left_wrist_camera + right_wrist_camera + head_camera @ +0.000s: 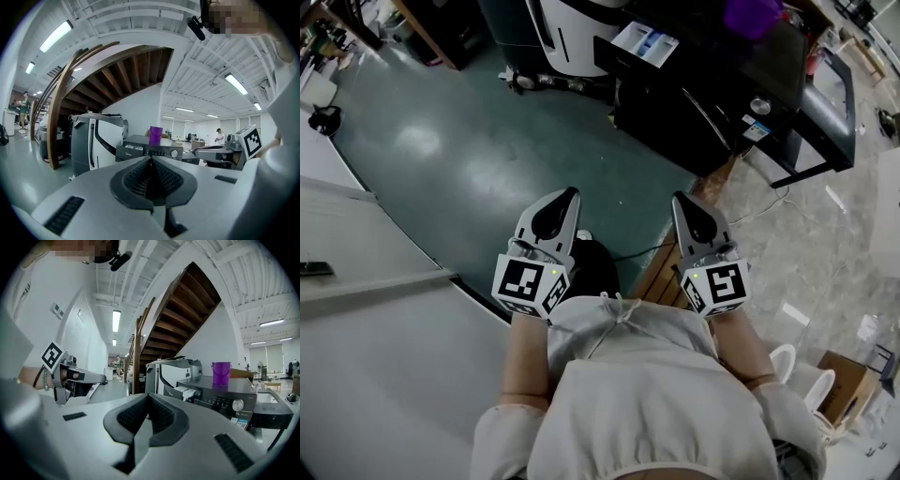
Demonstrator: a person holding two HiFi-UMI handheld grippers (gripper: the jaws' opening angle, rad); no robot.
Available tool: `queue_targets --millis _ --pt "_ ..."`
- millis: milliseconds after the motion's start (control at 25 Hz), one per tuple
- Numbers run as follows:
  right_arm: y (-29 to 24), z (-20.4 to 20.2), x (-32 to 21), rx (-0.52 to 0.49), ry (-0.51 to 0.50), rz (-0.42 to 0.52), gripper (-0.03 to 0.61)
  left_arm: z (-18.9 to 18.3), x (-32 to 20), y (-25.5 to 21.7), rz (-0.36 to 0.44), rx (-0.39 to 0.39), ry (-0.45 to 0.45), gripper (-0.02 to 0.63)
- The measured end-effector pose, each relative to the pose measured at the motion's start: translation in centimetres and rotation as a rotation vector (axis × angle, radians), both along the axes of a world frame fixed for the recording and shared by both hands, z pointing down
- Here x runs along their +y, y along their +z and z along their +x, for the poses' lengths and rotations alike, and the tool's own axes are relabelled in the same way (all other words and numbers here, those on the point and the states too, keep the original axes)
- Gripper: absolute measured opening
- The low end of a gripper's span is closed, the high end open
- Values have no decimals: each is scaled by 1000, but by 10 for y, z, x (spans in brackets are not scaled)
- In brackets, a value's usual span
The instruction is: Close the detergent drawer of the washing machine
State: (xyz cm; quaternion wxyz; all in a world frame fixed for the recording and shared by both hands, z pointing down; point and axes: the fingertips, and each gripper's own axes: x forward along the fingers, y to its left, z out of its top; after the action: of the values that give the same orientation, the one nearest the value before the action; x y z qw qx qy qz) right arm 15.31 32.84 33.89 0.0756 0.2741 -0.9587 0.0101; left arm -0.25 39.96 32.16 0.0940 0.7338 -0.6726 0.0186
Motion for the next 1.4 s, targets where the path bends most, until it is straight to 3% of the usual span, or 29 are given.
queue_targets --millis 280,560,760,1080,1200,1400 --pt "-14 -85 -77 14 189 -41 3 -88 -93 -11 -40 16 182 21" --pt "-31 -133 -135 24 342 -83 3 -134 -165 -15 -119 27 341 21" --pt "-30 -137 -153 53 359 -99 3 -140 -199 -8 -166 25 378 21" --pt "-11 -119 -217 27 394 -137 3 -117 -266 33 -211 53 438 21" --pt "-2 -114 -250 35 379 -133 2 -111 -299 49 -215 47 431 21" --pt "20 -106 -290 58 363 -162 3 -105 -336 93 -292 45 401 21"
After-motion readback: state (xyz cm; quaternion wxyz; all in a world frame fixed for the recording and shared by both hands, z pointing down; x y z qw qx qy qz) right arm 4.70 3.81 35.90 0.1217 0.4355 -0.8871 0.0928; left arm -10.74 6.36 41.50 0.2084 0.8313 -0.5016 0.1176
